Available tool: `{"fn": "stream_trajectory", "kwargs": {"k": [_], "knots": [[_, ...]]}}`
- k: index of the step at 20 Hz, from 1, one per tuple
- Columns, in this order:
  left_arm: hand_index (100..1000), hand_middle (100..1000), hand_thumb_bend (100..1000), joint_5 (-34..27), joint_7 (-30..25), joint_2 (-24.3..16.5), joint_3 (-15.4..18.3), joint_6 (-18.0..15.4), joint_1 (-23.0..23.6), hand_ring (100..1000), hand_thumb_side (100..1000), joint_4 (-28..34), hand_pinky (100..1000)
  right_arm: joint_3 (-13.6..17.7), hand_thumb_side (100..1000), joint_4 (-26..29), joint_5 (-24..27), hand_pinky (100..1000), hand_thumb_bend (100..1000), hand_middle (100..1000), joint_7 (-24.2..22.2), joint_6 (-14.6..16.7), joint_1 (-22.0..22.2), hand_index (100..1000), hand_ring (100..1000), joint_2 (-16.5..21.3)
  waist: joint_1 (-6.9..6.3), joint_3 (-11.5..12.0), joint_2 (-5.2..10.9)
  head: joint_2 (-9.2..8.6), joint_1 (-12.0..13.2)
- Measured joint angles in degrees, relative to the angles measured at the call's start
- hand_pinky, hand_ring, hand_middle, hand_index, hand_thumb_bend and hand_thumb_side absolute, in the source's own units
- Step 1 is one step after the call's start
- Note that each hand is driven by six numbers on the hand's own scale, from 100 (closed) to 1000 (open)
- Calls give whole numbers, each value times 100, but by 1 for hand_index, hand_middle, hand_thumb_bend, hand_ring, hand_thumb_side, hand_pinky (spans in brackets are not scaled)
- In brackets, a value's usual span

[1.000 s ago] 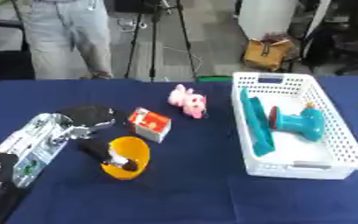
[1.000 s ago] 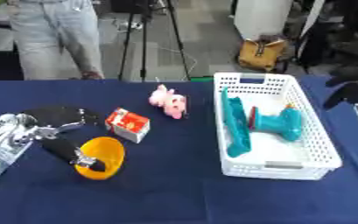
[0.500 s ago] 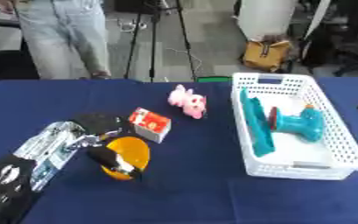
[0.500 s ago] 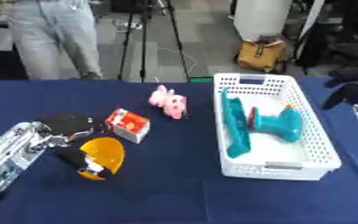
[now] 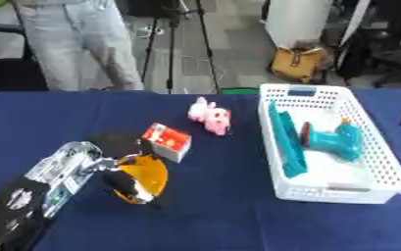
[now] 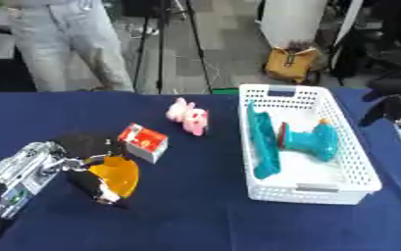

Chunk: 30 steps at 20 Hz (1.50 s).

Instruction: Pick up objects on the table and place them in the box.

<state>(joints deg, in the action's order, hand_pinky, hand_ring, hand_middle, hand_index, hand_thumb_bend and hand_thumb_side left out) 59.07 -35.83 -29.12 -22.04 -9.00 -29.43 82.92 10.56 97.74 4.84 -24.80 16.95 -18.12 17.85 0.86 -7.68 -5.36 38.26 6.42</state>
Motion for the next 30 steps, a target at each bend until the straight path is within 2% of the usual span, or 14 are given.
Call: {"fn": "stream_trajectory", "kwargs": {"k": [17,30], "knots": [[895,851,1000,92,50,2,-34,-59,-22,833,896,-23,738,-1,608,-1,0,497,160,625,-8,-8,0,778,493,0,-3,-6,0,0,10],[923,880,1000,-41,61,2,-15,-5,-45,840,875,362,735,-2,608,-1,0,497,159,625,-9,-9,0,779,492,0,-5,-8,0,0,10]]}}
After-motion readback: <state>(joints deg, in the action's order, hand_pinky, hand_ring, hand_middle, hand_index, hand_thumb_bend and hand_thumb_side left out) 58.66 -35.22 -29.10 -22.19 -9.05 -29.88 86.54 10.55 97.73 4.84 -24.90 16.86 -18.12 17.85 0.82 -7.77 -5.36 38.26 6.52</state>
